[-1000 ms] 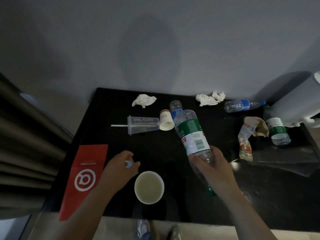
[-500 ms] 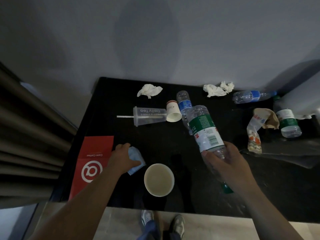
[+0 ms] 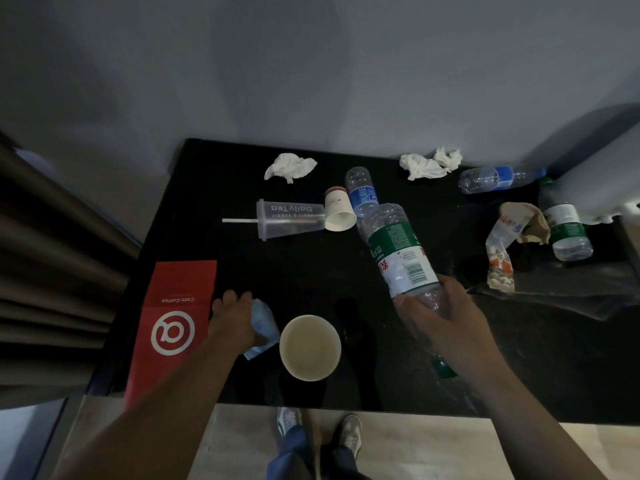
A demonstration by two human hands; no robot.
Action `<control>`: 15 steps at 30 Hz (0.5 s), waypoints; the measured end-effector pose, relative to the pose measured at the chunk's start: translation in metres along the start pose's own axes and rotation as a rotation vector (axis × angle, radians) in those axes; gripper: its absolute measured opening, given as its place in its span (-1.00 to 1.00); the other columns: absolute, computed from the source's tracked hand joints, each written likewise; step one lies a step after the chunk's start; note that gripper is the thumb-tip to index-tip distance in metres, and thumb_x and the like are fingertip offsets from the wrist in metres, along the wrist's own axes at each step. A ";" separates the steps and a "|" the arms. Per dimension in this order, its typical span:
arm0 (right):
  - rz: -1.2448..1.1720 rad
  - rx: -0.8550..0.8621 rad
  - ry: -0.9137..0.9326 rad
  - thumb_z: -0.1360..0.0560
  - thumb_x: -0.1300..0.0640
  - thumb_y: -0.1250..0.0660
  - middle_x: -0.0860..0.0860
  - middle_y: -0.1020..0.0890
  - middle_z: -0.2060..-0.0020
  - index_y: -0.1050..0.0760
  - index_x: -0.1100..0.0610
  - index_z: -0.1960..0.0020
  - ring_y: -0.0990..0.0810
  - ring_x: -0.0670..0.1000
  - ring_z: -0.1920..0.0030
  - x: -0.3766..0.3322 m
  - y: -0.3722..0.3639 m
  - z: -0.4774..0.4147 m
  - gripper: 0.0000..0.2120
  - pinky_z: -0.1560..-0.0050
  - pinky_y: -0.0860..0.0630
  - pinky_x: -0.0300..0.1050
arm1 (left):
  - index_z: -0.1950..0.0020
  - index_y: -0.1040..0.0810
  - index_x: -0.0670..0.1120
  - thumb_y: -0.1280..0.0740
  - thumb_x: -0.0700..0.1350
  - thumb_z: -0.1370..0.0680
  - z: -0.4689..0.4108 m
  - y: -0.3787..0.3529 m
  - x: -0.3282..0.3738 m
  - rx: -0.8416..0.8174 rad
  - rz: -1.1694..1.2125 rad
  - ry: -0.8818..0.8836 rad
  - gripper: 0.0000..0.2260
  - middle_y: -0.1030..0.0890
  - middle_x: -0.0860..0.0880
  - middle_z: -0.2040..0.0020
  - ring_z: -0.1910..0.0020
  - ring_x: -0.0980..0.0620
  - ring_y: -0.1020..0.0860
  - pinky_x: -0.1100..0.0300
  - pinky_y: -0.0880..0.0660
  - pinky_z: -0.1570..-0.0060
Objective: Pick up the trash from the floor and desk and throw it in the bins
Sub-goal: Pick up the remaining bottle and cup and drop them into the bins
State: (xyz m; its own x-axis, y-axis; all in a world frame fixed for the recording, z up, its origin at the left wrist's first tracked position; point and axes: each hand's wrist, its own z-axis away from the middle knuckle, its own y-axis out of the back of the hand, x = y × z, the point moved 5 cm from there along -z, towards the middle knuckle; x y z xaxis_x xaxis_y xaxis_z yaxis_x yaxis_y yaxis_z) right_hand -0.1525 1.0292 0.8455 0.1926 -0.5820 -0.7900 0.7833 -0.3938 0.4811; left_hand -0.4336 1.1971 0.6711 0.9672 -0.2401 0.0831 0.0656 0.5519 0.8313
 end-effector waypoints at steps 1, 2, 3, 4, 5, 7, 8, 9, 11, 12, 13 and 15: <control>-0.003 0.000 0.000 -0.38 -0.08 -0.46 -0.22 -0.57 0.09 -0.38 -0.04 -0.30 -0.58 -0.32 0.23 0.000 0.000 0.000 -0.46 0.49 -0.40 -0.49 | -0.37 -0.25 -0.04 -0.51 0.19 -0.23 0.002 -0.003 -0.001 0.027 -0.011 -0.007 -0.17 -0.33 -0.11 -0.27 -0.24 -0.11 -0.35 0.10 -0.36 -0.21; 0.000 -0.002 0.000 -0.38 -0.09 -0.46 -0.23 -0.57 0.08 -0.38 -0.05 -0.30 -0.59 -0.30 0.22 0.001 0.000 0.001 -0.45 0.49 -0.40 -0.49 | -0.35 -0.26 -0.05 -0.51 0.21 -0.23 0.005 -0.005 -0.002 0.051 -0.021 -0.011 -0.19 -0.33 -0.11 -0.27 -0.23 -0.10 -0.36 0.10 -0.35 -0.21; 0.006 -0.004 0.000 -0.37 -0.11 -0.46 -0.23 -0.57 0.08 -0.37 -0.07 -0.30 -0.59 -0.28 0.21 0.001 0.000 0.001 -0.45 0.49 -0.40 -0.48 | -0.34 -0.27 -0.05 -0.50 0.22 -0.24 0.008 -0.007 -0.002 0.066 -0.024 -0.005 -0.20 -0.33 -0.12 -0.26 -0.23 -0.10 -0.36 0.10 -0.34 -0.21; 0.012 -0.003 0.000 -0.37 -0.12 -0.46 -0.24 -0.57 0.08 -0.37 -0.08 -0.29 -0.58 -0.27 0.20 0.001 0.001 0.002 -0.45 0.48 -0.40 -0.48 | -0.33 -0.27 -0.05 -0.50 0.24 -0.24 0.011 -0.008 -0.003 0.076 -0.017 0.008 -0.20 -0.33 -0.12 -0.27 -0.23 -0.10 -0.35 0.09 -0.34 -0.21; 0.017 -0.002 0.002 -0.37 -0.12 -0.46 -0.25 -0.56 0.08 -0.36 -0.09 -0.29 -0.57 -0.27 0.19 0.002 0.001 0.002 -0.46 0.47 -0.39 -0.47 | -0.33 -0.26 -0.05 -0.50 0.25 -0.24 0.014 -0.008 -0.003 0.083 -0.005 0.021 -0.20 -0.31 -0.12 -0.27 -0.24 -0.10 -0.33 0.09 -0.35 -0.21; 0.027 -0.009 0.007 -0.37 -0.12 -0.45 -0.27 -0.55 0.10 -0.35 -0.11 -0.28 -0.56 -0.28 0.20 0.003 0.001 0.002 -0.47 0.47 -0.38 -0.48 | -0.31 -0.26 -0.06 -0.50 0.26 -0.24 0.020 -0.010 -0.004 0.098 0.011 0.035 -0.19 -0.30 -0.12 -0.27 -0.24 -0.11 -0.33 0.09 -0.37 -0.20; 0.029 -0.015 0.011 -0.37 -0.13 -0.45 -0.27 -0.55 0.10 -0.34 -0.12 -0.27 -0.56 -0.29 0.20 0.003 0.000 0.003 -0.47 0.47 -0.39 -0.48 | -0.30 -0.26 -0.08 -0.52 0.25 -0.23 0.024 -0.010 -0.005 0.111 0.027 0.042 -0.19 -0.31 -0.12 -0.26 -0.23 -0.11 -0.34 0.09 -0.38 -0.19; 0.029 -0.022 0.016 -0.37 -0.13 -0.45 -0.27 -0.55 0.09 -0.34 -0.13 -0.26 -0.56 -0.30 0.20 0.004 0.000 0.003 -0.48 0.47 -0.39 -0.49 | -0.29 -0.27 -0.10 -0.53 0.23 -0.22 0.027 -0.011 -0.005 0.124 0.051 0.052 -0.19 -0.34 -0.13 -0.25 -0.22 -0.11 -0.36 0.08 -0.40 -0.17; 0.027 -0.041 0.026 -0.38 -0.13 -0.45 -0.27 -0.55 0.09 -0.33 -0.16 -0.24 -0.57 -0.30 0.20 0.004 -0.001 0.003 -0.50 0.47 -0.40 -0.49 | -0.25 -0.29 -0.12 -0.58 0.15 -0.20 0.034 -0.013 -0.007 0.134 0.126 0.087 -0.21 -0.42 -0.13 -0.20 -0.18 -0.12 -0.43 0.06 -0.45 -0.11; 0.025 -0.050 0.028 -0.38 -0.13 -0.44 -0.26 -0.55 0.09 -0.32 -0.17 -0.23 -0.57 -0.29 0.19 0.005 -0.002 0.003 -0.51 0.45 -0.41 -0.48 | -0.23 -0.29 -0.13 -0.60 0.10 -0.20 0.037 -0.015 -0.008 0.135 0.178 0.108 -0.24 -0.47 -0.14 -0.17 -0.16 -0.13 -0.47 0.05 -0.47 -0.06; 0.023 -0.057 0.030 -0.38 -0.13 -0.44 -0.26 -0.55 0.09 -0.32 -0.17 -0.22 -0.58 -0.29 0.19 0.005 -0.002 0.003 -0.51 0.43 -0.41 -0.46 | -0.20 -0.30 -0.13 -0.61 0.04 -0.21 0.041 -0.018 -0.008 0.138 0.240 0.129 -0.27 -0.50 -0.14 -0.13 -0.12 -0.15 -0.51 0.06 -0.48 0.02; 0.025 -0.069 0.041 -0.38 -0.12 -0.45 -0.25 -0.55 0.10 -0.31 -0.18 -0.19 -0.58 -0.32 0.21 0.005 -0.002 0.002 -0.54 0.45 -0.41 -0.46 | -0.16 -0.30 -0.14 -0.59 -0.08 -0.27 0.047 -0.024 -0.010 0.143 0.358 0.176 -0.37 -0.55 -0.16 -0.08 -0.05 -0.16 -0.56 0.11 -0.43 0.16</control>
State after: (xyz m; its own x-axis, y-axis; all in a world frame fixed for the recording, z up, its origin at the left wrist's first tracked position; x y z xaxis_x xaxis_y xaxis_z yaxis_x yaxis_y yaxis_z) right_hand -0.1547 1.0259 0.8414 0.2352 -0.5611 -0.7936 0.8168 -0.3284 0.4743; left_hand -0.4561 1.1486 0.6758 0.9507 0.0941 0.2955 -0.3050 0.4566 0.8358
